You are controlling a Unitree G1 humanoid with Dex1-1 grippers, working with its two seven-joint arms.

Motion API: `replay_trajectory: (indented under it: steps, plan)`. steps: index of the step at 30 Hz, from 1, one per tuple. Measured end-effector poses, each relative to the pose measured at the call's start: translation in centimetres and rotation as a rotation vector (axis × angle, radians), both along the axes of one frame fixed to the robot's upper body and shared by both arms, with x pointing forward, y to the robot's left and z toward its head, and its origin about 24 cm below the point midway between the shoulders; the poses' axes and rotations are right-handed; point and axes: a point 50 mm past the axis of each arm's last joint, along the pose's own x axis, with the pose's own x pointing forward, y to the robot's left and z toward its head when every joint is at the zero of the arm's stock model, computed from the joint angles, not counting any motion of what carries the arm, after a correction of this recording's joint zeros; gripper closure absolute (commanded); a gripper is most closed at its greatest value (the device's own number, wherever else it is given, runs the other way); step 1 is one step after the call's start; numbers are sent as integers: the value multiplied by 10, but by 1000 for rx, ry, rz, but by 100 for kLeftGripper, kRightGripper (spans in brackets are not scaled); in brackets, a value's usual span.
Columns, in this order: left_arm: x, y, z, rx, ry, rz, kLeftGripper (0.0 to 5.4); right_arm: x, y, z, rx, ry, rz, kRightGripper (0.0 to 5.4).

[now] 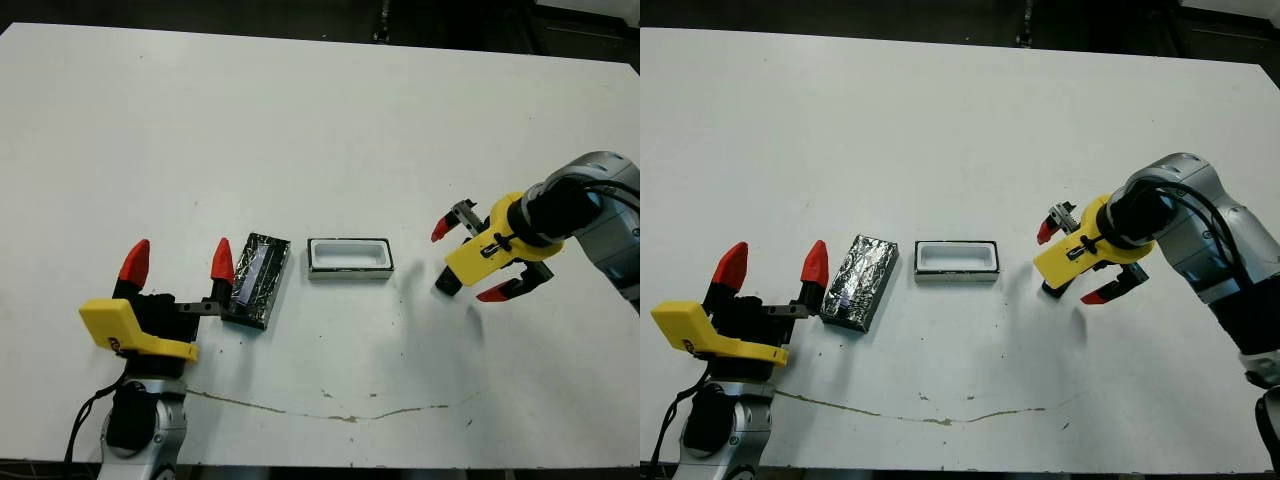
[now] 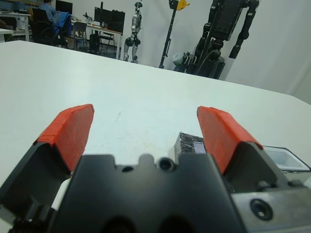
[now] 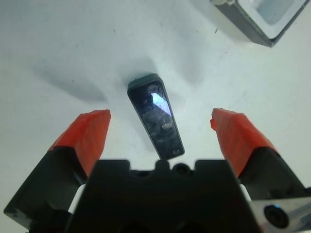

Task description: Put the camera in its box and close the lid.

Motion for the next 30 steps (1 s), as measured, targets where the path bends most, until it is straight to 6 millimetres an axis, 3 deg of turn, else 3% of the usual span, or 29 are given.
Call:
replay_trajectory:
  steps: [7, 14, 30]
  plan:
    - [-1, -4, -1, -7, 4, -1, 0, 1, 4, -3, 36, -21, 37, 14]
    - [-1, -7, 1, 2, 0, 2, 0, 3, 4, -8, 120, -22, 54, 105]
    - [-4, -10, 1, -6, 5, 15, 0, 6, 6, -17, 134, 24, 83, 339]
